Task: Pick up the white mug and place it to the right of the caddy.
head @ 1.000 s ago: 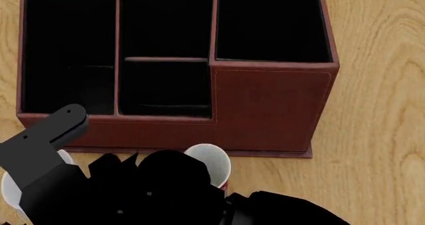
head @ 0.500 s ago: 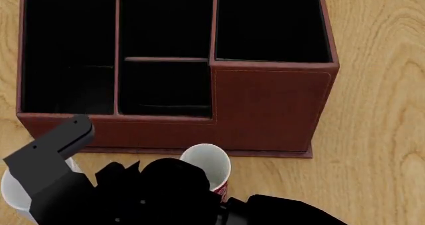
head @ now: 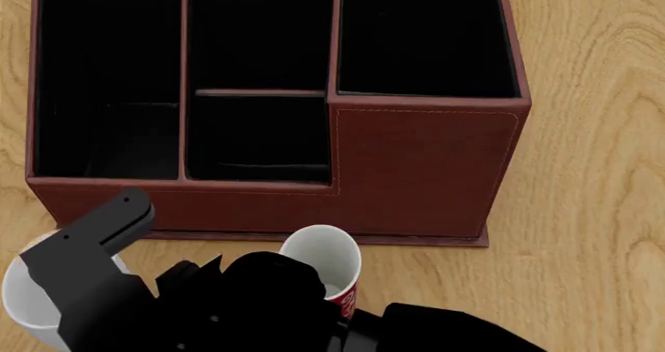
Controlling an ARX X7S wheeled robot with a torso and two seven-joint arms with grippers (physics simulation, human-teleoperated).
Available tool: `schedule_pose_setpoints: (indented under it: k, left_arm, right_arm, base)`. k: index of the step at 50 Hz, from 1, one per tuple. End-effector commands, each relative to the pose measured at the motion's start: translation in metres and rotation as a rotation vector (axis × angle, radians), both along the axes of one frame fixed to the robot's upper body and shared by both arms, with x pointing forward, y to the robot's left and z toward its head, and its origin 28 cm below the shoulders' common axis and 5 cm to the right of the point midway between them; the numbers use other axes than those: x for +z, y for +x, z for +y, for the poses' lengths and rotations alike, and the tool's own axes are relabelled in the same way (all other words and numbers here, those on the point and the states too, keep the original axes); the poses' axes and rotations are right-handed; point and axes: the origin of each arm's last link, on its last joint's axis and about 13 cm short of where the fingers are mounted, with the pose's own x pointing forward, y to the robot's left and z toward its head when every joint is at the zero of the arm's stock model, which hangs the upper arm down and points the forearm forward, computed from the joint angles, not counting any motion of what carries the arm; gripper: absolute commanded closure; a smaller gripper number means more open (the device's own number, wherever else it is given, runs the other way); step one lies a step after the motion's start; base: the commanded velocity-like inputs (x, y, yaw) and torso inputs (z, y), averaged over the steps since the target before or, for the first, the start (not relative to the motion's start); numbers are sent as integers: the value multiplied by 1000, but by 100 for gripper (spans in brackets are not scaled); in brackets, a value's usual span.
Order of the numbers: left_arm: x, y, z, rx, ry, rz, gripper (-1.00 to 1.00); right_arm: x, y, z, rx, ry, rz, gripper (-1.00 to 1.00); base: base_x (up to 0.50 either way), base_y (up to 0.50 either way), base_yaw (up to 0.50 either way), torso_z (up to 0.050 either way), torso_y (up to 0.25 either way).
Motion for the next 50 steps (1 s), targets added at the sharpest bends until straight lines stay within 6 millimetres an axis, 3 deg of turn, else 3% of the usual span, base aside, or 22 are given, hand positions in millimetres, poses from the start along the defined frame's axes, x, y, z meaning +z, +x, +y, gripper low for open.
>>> schedule_pose_setpoints:
  k: [1,50]
  left_arm:
    - [-1,1,0,0,-1,3,-100]
    - [-5,3,1,8,-3,18,-100]
  right_arm:
    - [-4,3,1,-1,-5,10,-100]
    - [-16,6,2,16,-34,29,-100]
  base:
    - [0,0,0,0,0]
    - [0,0,0,0,0]
